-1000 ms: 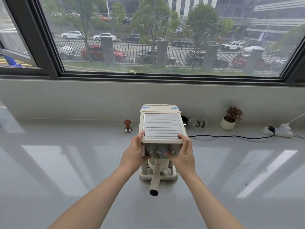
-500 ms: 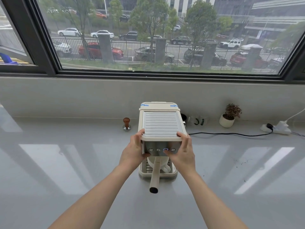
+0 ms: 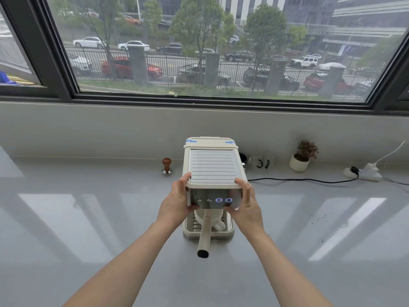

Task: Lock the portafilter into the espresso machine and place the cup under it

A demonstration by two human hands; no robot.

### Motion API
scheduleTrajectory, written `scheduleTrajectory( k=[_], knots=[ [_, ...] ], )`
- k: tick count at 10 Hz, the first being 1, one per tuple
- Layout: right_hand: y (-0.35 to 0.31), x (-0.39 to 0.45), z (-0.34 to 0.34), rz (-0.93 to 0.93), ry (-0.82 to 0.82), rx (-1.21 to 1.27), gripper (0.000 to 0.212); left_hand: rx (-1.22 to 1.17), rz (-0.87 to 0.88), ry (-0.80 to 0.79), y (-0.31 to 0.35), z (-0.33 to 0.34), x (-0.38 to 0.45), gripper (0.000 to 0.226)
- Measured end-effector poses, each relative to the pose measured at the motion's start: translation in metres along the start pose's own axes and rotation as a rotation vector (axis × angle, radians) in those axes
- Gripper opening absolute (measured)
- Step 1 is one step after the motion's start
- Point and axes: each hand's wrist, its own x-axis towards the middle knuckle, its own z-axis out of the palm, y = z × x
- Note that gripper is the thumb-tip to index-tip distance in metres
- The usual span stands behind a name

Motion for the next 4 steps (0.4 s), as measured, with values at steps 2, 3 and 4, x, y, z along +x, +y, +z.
scheduleTrajectory(
  k=[2,3,4],
  knots=[
    [-0.005,-0.003,-0.003,-0.006,0.023,-0.028,0.084,-0.021,-0.016,-0.01,0.003,-0.002,-0.001,0.1],
    [-0.004,-0.004,-0.006,-0.023,-0.008,-0.076,0.081,-0.026,-0.005,0.003,0.002,-0.001,-0.002,0.099],
    [-0.017,0.002,-0.017,-0.029,-0.038,-0.093,0.073,-0.015,-0.007,-0.006,0.005,-0.004,-0.002,0.098]
  ],
)
